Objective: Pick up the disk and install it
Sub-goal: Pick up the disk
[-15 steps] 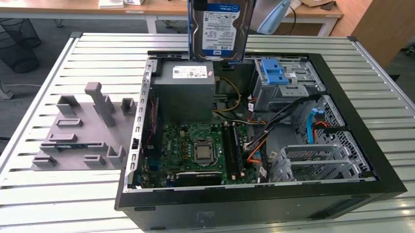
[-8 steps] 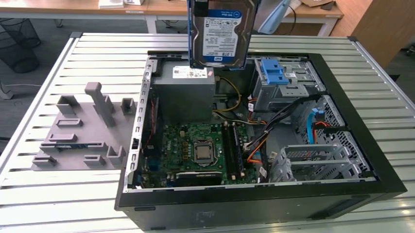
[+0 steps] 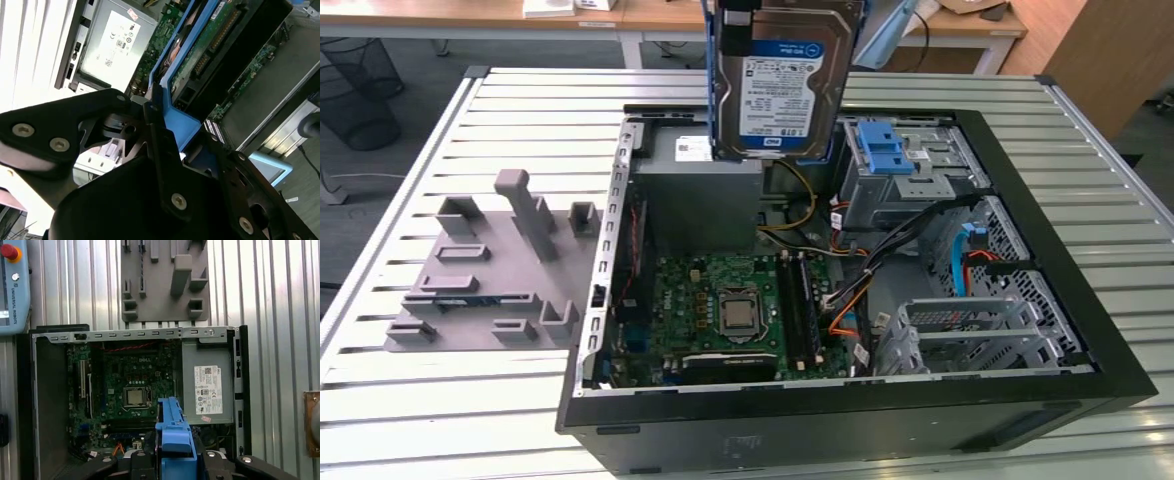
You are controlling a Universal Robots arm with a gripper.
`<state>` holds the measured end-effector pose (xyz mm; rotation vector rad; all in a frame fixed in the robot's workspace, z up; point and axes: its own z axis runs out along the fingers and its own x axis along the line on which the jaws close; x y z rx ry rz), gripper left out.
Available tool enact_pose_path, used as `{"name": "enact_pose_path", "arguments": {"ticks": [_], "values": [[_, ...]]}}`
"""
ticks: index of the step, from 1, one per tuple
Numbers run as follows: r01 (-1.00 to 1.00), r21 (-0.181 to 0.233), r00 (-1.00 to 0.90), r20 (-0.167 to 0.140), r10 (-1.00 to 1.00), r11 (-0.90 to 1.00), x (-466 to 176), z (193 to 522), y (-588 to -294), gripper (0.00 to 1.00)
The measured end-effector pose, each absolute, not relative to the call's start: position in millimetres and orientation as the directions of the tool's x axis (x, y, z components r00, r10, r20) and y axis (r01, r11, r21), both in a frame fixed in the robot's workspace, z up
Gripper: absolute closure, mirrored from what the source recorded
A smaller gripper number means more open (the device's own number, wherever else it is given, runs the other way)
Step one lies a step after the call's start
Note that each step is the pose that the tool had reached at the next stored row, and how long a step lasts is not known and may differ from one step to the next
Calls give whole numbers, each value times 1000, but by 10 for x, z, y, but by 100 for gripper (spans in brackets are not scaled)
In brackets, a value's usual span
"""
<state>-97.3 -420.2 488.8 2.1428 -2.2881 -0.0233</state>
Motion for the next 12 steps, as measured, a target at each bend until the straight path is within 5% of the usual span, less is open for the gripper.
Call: {"name": "enact_pose_path", "arguments": {"ticks": [12], "values": [[-998, 11, -63, -6, -998, 63, -973, 4858, -4439, 63]]}}
